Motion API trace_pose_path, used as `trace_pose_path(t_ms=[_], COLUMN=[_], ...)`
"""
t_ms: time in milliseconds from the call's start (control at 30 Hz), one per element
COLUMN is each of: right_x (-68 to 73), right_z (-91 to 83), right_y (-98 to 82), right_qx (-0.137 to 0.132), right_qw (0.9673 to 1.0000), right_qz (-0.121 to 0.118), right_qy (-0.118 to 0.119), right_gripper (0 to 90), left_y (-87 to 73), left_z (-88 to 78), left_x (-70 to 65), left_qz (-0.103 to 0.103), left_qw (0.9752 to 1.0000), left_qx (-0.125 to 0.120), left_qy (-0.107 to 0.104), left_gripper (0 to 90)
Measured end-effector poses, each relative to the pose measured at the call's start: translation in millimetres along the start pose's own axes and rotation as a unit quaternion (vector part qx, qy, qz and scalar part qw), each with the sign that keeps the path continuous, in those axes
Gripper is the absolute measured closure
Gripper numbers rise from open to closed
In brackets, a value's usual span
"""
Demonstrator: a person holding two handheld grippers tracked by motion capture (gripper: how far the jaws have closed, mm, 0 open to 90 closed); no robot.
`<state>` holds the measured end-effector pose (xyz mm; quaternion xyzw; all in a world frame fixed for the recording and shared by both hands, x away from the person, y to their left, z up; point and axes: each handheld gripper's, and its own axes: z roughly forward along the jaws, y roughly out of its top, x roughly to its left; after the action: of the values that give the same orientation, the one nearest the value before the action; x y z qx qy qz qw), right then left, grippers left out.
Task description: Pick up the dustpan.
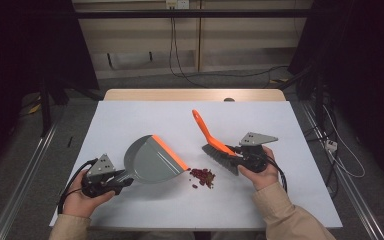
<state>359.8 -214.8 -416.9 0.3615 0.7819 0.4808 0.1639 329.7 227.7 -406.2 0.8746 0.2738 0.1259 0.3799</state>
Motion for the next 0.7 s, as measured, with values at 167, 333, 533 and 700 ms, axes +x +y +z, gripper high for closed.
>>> trace_pose_path(t_ms=[167,333,533,700], right_x=[1.7,2.8,7.4,10.5], right_z=[-0.7,-1.3,1.8,5.9], right_y=[-1.4,-2.4,-3.6,-3.7], right_qx=[0.003,0.003,0.014,0.014], right_qw=[1.0000,0.9998,0.9992,0.9989], right_qz=[-0.001,0.003,-0.006,-0.003], right_qy=[-0.006,-0.018,-0.036,-0.045], right_gripper=[71.2,71.3,71.2,71.2], left_y=[-1.4,-2.4,-3.3,-3.5], left_z=[-0.6,-2.1,0.7,4.0], left_x=[-5.5,-11.8,-21.0,-24.6], left_qz=[0.009,0.031,0.037,0.048], left_qw=[0.9998,0.9989,0.9975,0.9959], left_qx=[0.001,0.014,0.023,0.035], left_qy=[-0.015,-0.032,-0.055,-0.068], left_gripper=[63.2,63.2,63.1,63.1])
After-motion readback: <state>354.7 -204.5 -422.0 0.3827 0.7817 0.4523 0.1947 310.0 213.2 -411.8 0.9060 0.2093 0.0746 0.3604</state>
